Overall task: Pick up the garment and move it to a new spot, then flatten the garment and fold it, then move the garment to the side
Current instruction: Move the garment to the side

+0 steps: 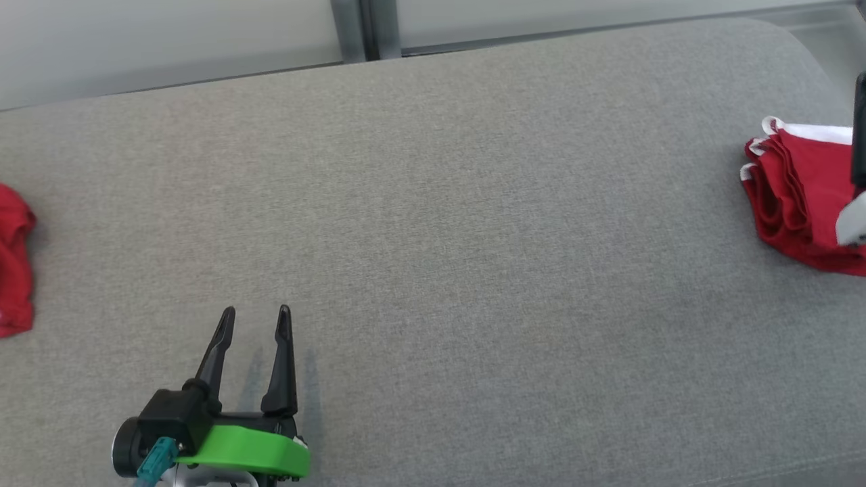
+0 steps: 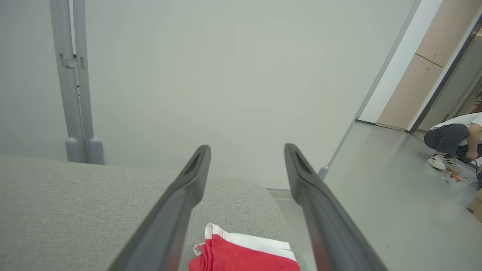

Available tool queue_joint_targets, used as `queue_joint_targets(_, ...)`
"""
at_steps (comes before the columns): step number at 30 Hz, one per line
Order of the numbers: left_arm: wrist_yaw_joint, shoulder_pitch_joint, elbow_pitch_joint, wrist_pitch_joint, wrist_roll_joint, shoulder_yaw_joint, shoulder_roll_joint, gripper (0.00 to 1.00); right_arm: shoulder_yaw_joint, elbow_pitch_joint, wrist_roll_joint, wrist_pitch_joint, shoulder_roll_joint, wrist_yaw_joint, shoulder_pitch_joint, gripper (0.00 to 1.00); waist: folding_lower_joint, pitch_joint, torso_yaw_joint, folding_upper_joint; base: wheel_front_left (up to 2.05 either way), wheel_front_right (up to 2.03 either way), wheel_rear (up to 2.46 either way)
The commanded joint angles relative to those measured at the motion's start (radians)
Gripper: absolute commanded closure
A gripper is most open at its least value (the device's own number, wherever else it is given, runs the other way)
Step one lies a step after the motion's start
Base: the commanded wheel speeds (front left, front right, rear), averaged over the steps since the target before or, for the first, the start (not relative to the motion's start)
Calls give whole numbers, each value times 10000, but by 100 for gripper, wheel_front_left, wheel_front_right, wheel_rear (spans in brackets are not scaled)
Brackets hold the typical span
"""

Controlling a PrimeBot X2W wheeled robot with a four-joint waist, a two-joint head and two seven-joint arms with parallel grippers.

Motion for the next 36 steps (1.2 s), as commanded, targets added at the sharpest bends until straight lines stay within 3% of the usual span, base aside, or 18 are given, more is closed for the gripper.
queue_joint_targets(1,53,180,-33,-2,-75,76,4,0,-230,-568,-81,-26,155,-15,615,0,0,-708,747,0,0,0,0)
queue_joint_targets(7,69,494,96,-2,-92,286,4,0,-852,-2898,-565,-27,1251,-15,3343,0,0,-1057,1296,0,0,0,0)
queue_joint_targets(16,-83,822,670,-2,157,545,4,0,-634,-4620,-1474,-28,2617,-15,5714,0,0,-1468,1791,0,0,0,0)
queue_joint_targets(25,-323,969,1287,-2,453,888,10,0,-1066,-4729,-1792,-29,3547,-15,7106,0,0,-1974,1873,0,0,0,0)
queue_joint_targets(36,-390,1086,1270,-2,348,1292,7,0,-689,-4114,-2021,-29,3826,-15,7207,0,0,-2194,1622,0,0,0,0)
